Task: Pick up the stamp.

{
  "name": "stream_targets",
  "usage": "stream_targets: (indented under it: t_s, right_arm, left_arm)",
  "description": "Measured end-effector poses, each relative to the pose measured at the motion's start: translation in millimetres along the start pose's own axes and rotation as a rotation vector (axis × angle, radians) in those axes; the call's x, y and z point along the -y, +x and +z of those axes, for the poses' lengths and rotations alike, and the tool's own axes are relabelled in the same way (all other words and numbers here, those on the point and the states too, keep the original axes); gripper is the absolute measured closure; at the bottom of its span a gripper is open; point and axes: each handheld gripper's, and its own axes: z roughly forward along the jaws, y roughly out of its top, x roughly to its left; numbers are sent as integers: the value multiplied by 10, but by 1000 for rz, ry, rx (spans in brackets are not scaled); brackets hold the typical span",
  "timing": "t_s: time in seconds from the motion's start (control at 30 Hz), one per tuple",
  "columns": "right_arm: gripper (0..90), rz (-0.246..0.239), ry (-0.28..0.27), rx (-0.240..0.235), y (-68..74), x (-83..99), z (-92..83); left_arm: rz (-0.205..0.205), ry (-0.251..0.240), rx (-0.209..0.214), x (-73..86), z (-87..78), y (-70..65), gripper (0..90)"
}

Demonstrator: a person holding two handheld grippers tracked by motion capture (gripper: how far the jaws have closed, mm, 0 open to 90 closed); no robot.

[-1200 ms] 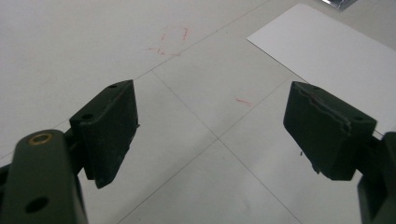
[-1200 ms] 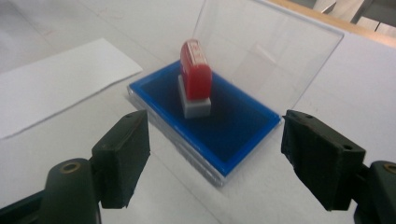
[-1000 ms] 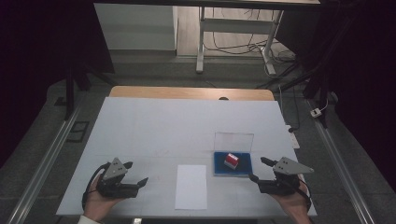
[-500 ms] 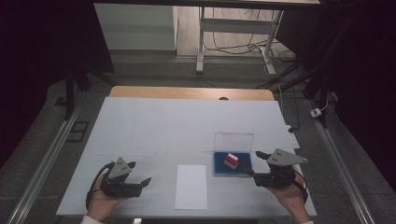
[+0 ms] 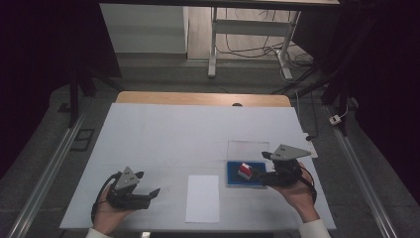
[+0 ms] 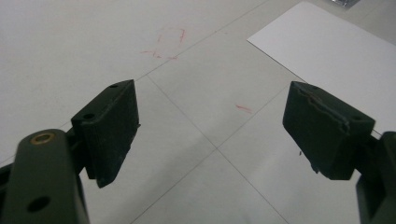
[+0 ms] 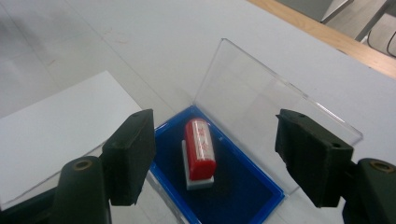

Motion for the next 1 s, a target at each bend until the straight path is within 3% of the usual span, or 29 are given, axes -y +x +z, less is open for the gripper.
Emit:
stream_targets:
  t_s: [0.27, 0.53, 1.0]
  right_arm:
    - [286, 9, 43, -33, -4, -46, 268]
    - [294, -6, 80, -43, -18, -25, 383]
    - [463, 5, 152, -87, -44, 35, 546]
  left_arm:
    - [-2, 4, 0, 6, 11, 9, 193]
    - [0, 7, -5, 16, 8, 10, 194]
    - [-8, 6, -15, 9, 5, -10, 195]
